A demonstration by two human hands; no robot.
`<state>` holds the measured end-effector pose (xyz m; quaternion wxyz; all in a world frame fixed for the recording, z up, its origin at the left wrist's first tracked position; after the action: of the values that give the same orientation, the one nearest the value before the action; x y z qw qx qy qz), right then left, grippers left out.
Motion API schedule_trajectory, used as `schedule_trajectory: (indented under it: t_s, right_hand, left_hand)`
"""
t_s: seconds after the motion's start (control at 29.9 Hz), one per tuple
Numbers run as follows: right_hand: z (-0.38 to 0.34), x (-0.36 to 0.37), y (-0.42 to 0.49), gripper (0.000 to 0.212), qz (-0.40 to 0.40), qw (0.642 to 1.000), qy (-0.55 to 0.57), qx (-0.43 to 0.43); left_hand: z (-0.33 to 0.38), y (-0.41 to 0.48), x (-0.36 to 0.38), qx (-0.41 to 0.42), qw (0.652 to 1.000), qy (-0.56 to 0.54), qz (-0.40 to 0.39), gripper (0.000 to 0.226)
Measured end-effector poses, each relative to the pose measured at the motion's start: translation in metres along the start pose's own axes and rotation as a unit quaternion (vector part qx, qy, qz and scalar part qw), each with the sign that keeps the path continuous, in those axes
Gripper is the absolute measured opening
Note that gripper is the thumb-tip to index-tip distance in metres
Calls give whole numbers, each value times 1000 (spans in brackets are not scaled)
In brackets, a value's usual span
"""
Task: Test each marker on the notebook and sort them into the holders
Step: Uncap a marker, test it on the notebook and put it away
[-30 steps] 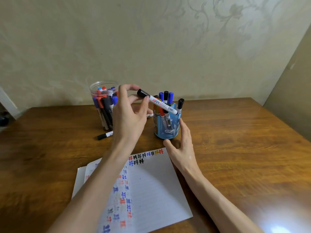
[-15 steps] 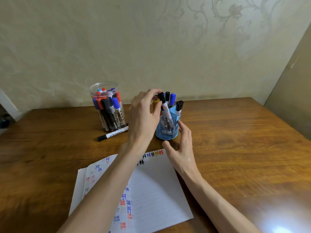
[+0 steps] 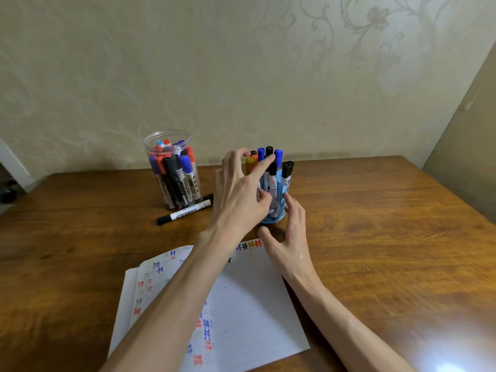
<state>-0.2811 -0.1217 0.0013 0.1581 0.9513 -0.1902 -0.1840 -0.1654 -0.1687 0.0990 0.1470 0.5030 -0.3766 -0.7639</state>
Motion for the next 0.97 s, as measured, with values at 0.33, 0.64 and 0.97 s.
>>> schedule_trajectory:
  t_s: [0.33,0.64,0.97]
  right_hand:
    - [0,-4,1,81,19,1000,19,-8]
    - [6,0,2,45,13,1000,25,5]
    - [5,10,-2,42,-19,999,39,7]
  left_hand:
    - [-18,-24,1,-32,985,-167,23,88]
    - [-124,-71,4,-216,973,-75,15,52]
    - [-178,-101,-11,-287,946,142,-51,30]
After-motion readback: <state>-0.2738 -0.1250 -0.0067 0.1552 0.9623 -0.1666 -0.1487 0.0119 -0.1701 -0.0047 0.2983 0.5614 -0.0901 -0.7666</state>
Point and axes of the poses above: each hand's wrist, its own y-axis towards the middle knuckle, its own x-axis out of the palm, z = x × y, the point moved 7 cm from there along y, towards the middle knuckle, and after that the axes turned 8 degrees about z, right-handed, at the moved point
